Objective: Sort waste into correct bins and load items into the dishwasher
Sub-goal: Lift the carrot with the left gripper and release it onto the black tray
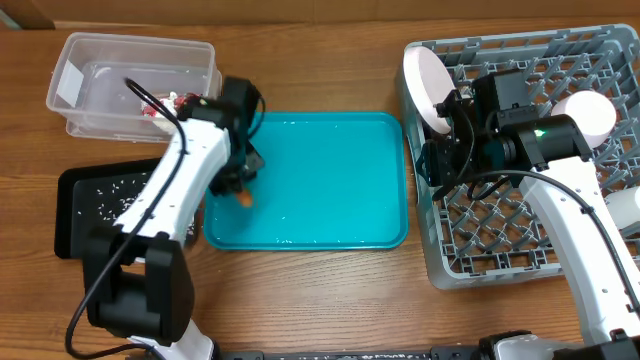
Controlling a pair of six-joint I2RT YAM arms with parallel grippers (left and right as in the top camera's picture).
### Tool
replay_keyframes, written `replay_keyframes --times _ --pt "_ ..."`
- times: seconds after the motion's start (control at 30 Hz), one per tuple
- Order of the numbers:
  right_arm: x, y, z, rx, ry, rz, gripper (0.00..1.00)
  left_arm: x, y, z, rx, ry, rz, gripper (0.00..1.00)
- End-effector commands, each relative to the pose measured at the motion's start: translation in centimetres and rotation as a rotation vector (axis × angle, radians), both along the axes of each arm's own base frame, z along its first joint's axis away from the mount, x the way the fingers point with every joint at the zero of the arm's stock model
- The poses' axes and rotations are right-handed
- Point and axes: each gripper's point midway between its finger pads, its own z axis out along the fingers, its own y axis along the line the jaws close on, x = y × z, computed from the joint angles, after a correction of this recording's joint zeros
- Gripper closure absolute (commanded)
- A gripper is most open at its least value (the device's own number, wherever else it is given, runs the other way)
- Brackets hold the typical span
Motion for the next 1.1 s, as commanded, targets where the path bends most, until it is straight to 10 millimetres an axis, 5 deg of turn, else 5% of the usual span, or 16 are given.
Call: replay_keyframes --times 0.0,0.33,0.63,1.07 --pt "0.3 0.0 0.3 0.002 -0.013 -0.001 0.39 1.6 4.4 4.5 0.105 -0.102 0.061 0.96" --pt "0.2 0.0 0.3 0.002 -0.012 -0.001 0.39 -2.5 16.5 2.8 0.113 -0.015 0.452 0.96" --pt "0.0 -0.1 0.3 0.0 -0.003 -0.001 0.39 -5.8 24.2 -3.2 0.136 -0.052 0.613 0.96" --pt "-0.1 -0.1 0.2 -0.001 0.003 -0.002 0.39 -7.3 24.4 -7.2 0.127 0.004 0.586 0.95"
